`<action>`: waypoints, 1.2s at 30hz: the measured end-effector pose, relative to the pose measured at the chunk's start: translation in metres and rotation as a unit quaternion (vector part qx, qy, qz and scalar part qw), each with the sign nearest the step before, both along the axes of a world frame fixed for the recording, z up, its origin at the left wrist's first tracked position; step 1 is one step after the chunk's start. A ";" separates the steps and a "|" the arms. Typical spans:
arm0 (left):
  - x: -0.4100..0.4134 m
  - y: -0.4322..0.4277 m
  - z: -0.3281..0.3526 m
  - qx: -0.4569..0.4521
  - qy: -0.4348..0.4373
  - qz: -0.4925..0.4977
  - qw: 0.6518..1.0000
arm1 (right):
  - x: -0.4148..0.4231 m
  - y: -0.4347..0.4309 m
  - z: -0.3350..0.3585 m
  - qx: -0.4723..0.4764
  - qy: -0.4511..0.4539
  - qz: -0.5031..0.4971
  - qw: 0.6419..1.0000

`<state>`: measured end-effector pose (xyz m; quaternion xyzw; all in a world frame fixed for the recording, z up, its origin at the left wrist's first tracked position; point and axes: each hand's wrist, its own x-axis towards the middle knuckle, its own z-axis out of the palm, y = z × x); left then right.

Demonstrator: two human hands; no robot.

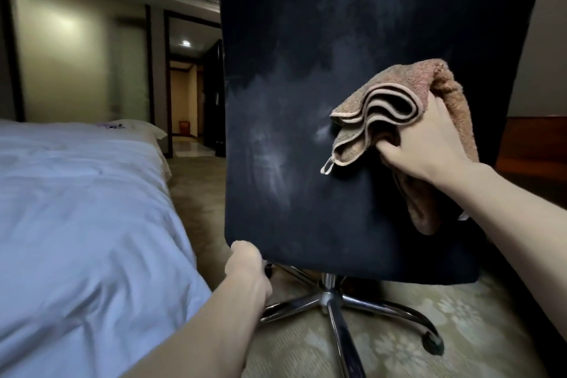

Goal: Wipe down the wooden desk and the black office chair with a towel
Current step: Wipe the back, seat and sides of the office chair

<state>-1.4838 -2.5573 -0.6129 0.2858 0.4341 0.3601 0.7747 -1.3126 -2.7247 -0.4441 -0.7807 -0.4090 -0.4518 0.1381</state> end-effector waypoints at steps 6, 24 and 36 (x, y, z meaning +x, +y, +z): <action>-0.028 0.023 0.019 0.035 0.018 -0.062 0.997 | -0.010 0.004 0.000 -0.018 0.007 -0.032 0.999; 0.064 0.026 -0.037 -0.106 -0.201 -0.121 0.966 | -0.010 0.031 -0.011 0.035 -0.050 -0.056 0.997; 0.065 0.037 -0.057 -0.090 -0.222 -0.173 0.955 | -0.034 0.034 -0.023 -0.023 0.012 -0.134 0.991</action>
